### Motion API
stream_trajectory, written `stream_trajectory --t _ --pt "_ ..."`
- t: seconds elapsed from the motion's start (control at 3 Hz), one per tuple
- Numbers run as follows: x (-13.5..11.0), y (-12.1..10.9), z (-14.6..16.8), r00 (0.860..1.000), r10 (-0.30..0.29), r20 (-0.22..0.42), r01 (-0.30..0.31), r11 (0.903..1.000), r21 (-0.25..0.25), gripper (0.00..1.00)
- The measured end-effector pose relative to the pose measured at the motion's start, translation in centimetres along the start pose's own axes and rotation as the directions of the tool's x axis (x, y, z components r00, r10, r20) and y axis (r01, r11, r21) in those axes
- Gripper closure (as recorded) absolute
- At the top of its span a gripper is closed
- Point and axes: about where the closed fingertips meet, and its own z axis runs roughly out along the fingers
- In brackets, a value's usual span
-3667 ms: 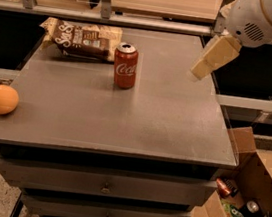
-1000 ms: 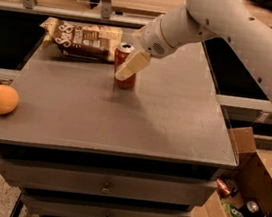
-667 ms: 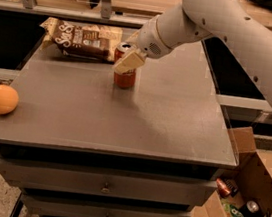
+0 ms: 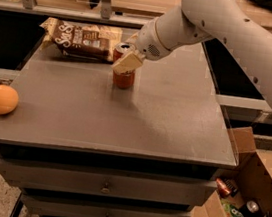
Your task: Move coke can near orange
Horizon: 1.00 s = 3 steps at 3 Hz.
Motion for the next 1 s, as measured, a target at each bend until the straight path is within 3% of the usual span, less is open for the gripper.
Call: stream_trajectory --t 0.33,1.0 --pt "-0.07 0.00 -0.02 1.000 0.000 0.000 0.000 1.0000 -0.001 1.00" --pt "-0.13 -0.01 -0.06 1.000 0.000 0.000 0.000 1.0000 -0.001 1.00"
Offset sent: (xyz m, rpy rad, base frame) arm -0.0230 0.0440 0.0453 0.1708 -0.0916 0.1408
